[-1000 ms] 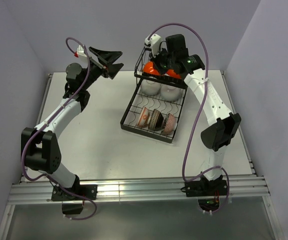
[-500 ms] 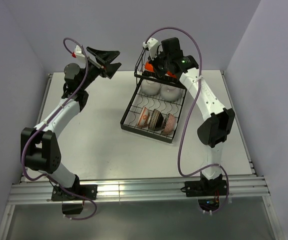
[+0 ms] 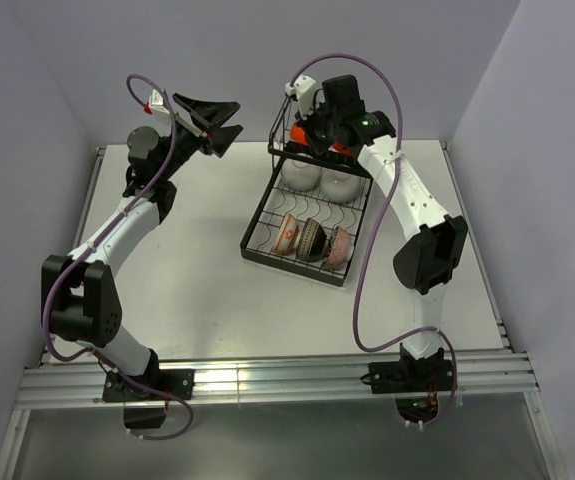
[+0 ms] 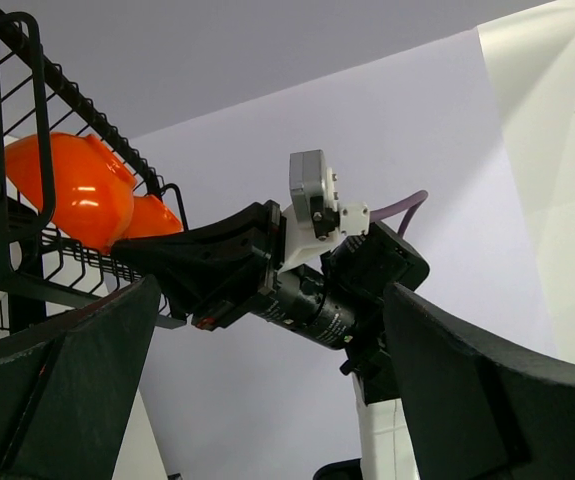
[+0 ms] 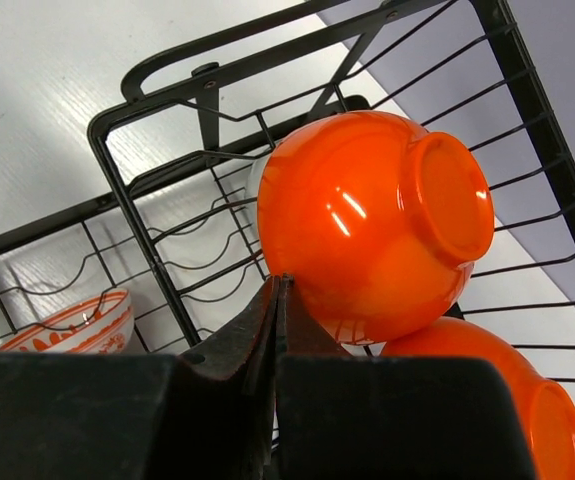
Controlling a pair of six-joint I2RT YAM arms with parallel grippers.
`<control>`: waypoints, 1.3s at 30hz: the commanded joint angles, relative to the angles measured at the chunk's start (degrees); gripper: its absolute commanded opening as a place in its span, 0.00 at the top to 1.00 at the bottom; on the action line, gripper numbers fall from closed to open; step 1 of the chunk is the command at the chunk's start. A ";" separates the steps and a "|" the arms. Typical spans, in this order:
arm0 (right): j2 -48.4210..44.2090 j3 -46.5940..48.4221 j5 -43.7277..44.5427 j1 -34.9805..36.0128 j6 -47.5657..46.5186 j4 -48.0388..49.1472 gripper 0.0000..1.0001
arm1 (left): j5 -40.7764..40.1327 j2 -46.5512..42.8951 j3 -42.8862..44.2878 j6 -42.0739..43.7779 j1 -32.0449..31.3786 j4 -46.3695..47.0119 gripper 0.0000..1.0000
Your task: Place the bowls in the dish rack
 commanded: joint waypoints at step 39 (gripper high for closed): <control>-57.41 -73.09 -12.28 -30.41 15.35 10.81 0.11 | -6.08 -17.21 -6.40 86.88 20.82 -69.35 0.01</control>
